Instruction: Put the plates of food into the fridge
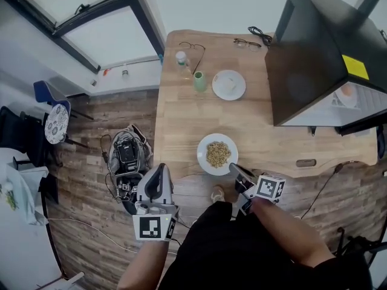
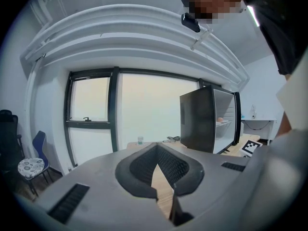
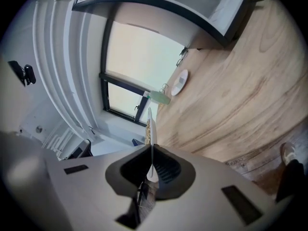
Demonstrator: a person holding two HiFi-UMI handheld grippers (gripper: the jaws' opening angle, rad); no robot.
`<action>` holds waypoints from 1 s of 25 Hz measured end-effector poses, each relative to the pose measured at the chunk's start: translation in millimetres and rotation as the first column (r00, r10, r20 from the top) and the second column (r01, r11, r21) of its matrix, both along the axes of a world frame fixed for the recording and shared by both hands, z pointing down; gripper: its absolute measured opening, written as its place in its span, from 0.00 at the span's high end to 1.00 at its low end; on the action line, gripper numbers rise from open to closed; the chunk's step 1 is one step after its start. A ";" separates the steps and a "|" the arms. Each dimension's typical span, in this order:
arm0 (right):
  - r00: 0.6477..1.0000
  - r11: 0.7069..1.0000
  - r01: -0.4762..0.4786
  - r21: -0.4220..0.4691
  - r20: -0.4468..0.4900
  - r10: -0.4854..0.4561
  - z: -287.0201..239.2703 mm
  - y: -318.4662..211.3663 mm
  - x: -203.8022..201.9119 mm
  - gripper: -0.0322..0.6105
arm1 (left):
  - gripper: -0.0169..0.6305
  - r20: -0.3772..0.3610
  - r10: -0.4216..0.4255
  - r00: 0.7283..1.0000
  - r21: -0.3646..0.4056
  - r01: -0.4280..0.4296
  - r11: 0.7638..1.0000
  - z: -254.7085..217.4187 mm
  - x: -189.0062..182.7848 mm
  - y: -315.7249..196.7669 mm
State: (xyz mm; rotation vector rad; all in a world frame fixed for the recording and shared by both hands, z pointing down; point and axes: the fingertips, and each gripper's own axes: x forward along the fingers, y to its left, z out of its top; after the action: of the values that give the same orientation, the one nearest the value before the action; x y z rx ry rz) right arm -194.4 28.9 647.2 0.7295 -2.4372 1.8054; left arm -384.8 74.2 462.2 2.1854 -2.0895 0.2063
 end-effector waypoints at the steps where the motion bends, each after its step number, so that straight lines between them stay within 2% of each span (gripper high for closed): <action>1: 1.000 1.000 -0.010 0.005 0.004 0.010 -3.6 -2.7 4.8 0.90 | 0.97 0.000 0.009 1.000 0.004 -0.009 1.000 -1.4 3.2 -3.5; 12: 0.985 0.983 -0.170 0.074 0.015 0.170 -36.8 -35.4 78.9 0.90 | 0.97 0.000 0.161 0.987 0.042 -0.161 0.986 -13.0 59.4 -58.3; 19: 0.956 0.950 -0.294 0.105 0.026 0.292 -55.9 -46.5 152.9 0.90 | 0.97 0.003 0.288 0.958 0.064 -0.287 0.956 -21.5 124.9 -95.6; 25: 0.930 0.923 -0.367 0.119 0.030 0.366 -63.3 -53.3 203.8 0.90 | 0.97 0.003 0.350 0.937 0.081 -0.349 0.934 -29.4 169.3 -117.4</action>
State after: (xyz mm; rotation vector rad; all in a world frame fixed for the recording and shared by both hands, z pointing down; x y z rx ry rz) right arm 9.4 -24.4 584.0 1.2675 -2.5717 1.7733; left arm -215.5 -43.2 432.8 2.5883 -1.7134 0.1394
